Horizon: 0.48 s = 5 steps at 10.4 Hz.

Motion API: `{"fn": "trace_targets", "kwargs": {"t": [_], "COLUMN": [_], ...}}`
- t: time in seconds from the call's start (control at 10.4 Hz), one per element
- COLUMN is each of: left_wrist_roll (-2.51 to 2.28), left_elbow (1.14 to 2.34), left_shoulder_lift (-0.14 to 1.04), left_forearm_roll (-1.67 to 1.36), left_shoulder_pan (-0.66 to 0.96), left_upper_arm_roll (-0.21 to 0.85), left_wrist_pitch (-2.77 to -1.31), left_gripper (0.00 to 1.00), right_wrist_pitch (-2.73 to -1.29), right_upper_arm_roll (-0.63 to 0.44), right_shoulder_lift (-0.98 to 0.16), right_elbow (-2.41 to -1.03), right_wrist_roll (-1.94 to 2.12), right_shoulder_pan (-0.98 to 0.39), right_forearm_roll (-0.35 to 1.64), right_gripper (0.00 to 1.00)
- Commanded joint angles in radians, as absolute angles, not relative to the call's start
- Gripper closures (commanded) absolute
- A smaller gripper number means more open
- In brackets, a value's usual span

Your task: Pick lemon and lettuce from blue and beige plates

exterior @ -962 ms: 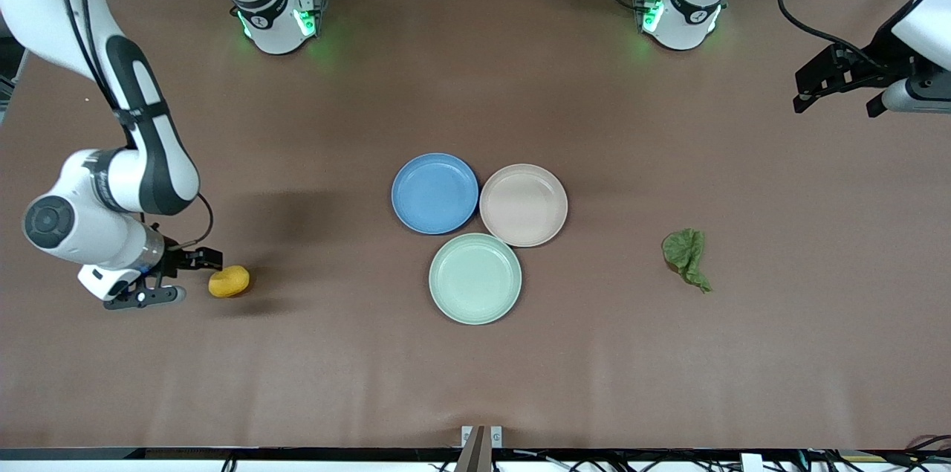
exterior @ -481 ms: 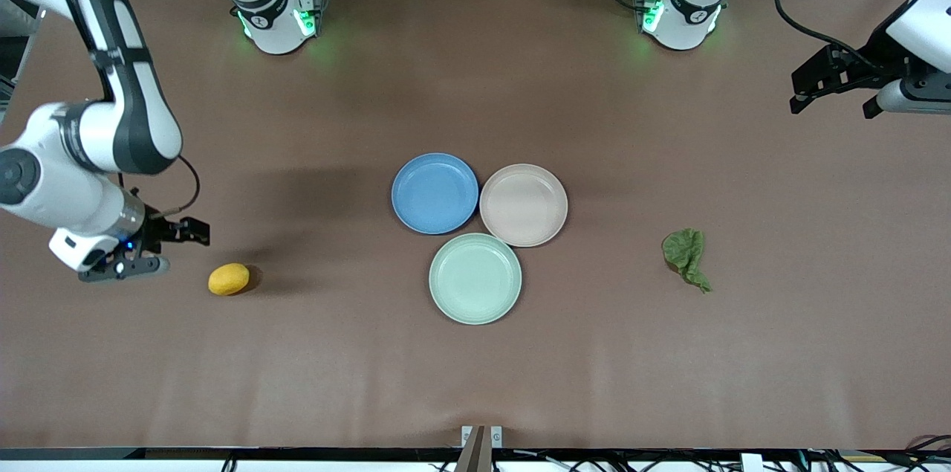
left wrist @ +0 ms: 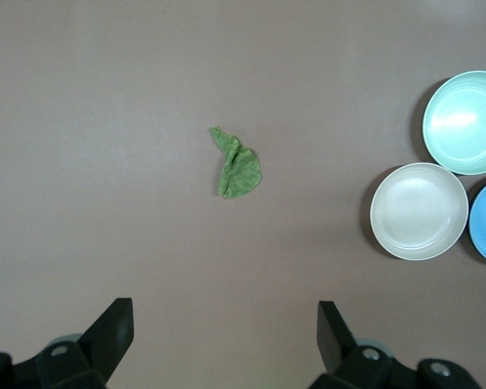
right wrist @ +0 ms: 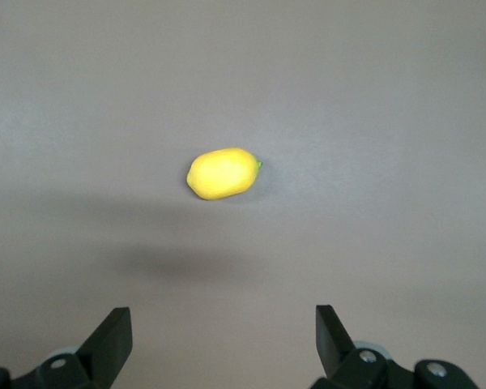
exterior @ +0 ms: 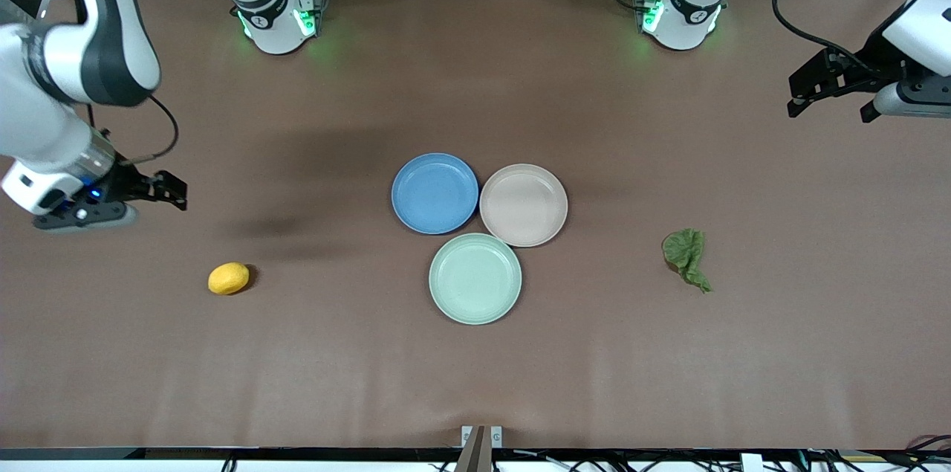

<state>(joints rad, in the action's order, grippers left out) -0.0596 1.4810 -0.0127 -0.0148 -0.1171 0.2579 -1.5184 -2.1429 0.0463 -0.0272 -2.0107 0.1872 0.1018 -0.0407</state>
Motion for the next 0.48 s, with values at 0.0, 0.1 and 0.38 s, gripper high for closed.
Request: {"fn": "trace_targets", "kwargs": {"t": [0.0, 0.1, 0.38], "left_wrist_roll": [-0.048, -0.046, -0.035], "left_elbow": [1.483, 1.483, 1.483], "left_shoulder_lift": [-0.014, -0.014, -0.015], "left_forearm_roll": [-0.012, -0.008, 0.020], "left_shoulder_pan": [-0.117, -0.117, -0.115], "left_upper_arm_roll": [0.252, 0.253, 0.253], "left_wrist_pitch": [-1.529, -1.529, -1.529], "left_gripper": [0.00, 0.00, 0.00], "right_wrist_pitch": [-2.038, -1.958, -1.827], "right_upper_arm_roll": [0.051, 0.051, 0.051], "right_shoulder_lift": [0.078, 0.078, 0.074], "right_elbow": [-2.007, -1.938, -1.789], "right_wrist_roll": [0.181, 0.179, 0.144], "right_shoulder_pan": [0.117, 0.120, 0.136], "right_forearm_roll": [-0.048, -0.048, -0.046], "right_gripper": [0.00, 0.00, 0.00]}}
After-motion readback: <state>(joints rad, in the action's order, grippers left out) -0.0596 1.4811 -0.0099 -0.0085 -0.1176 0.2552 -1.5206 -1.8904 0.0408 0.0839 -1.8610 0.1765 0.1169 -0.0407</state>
